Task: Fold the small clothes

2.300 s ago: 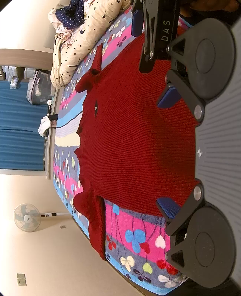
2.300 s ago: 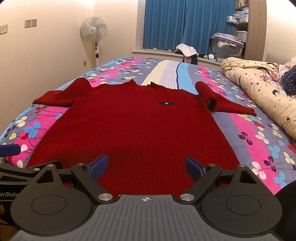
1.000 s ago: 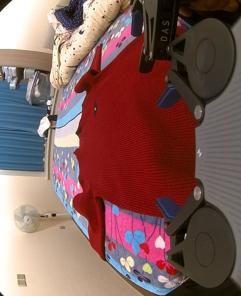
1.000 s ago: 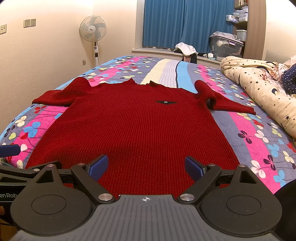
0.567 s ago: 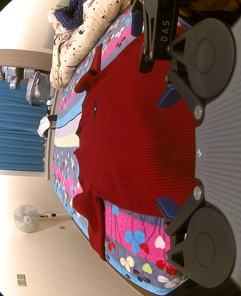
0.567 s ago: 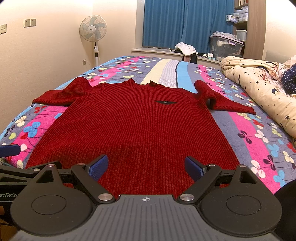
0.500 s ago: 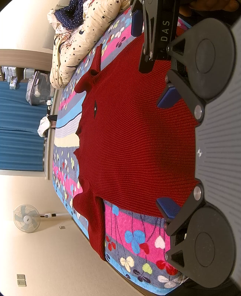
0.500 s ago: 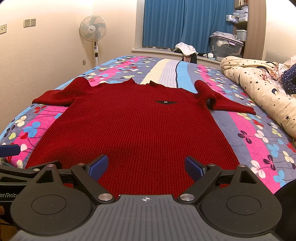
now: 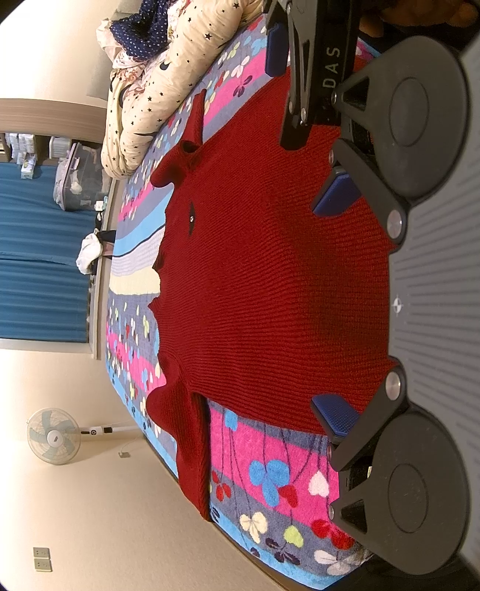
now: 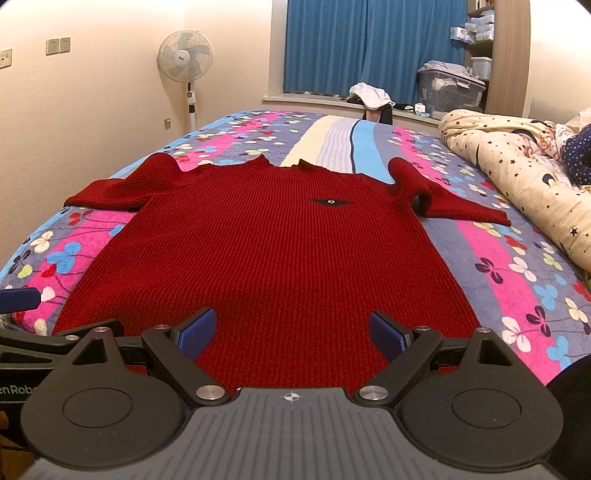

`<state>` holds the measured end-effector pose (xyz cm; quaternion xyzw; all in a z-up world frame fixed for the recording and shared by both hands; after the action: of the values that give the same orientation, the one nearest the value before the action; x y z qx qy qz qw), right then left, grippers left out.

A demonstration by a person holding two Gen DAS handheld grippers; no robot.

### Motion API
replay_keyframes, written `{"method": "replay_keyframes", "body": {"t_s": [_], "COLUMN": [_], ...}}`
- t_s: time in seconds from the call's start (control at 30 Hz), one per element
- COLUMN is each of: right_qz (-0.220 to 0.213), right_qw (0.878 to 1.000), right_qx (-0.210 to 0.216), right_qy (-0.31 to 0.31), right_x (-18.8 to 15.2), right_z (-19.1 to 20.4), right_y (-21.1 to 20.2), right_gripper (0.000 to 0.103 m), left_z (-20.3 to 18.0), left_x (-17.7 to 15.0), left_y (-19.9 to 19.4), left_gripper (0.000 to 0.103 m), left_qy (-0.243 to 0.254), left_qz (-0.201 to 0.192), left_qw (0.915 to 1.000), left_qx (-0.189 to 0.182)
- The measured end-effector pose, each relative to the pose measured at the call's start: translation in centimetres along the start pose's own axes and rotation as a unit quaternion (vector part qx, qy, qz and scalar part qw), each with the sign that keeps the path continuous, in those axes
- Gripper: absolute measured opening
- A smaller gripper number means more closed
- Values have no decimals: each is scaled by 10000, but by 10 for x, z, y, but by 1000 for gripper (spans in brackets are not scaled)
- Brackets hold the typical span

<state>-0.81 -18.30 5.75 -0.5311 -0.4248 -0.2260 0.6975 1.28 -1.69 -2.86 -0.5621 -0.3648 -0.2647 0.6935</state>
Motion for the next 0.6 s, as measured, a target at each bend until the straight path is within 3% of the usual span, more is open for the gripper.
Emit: {"method": "replay_keyframes", "body": {"t_s": [0.3,0.47,0.6], "right_qz": [-148,-697,-1101], "right_qw": [9994,9961,9908], "right_qx": [68,131,138], "right_qy": [305,517,775], "right_x": [5,15,23], "right_z": [-6,-15,-30], "right_y": [-6,-19,-27], "right_gripper": [88,82,71], "left_z": [6,24,51], "left_x": [30,83,138], "left_y": [-11,5,47], "left_gripper": [102,102,96], "left_qy": [-124,-434,-645], "left_qz": [-421,-562,-643], "left_qw": [9990,9975,9957], "left_qx": [31,-46,145]}}
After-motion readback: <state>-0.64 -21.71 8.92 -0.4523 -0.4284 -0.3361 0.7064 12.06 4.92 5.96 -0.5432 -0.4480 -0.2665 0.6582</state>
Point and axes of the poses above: each gripper's, at about its wrist camera, not at the fingertips, and y roughly the way its jaws point, z to its left, x to its top, the point moved 2 cm from there along y, roughly the way its jaws point, and after that the axes turned 13 degrees about x, right-handed, at the moved point
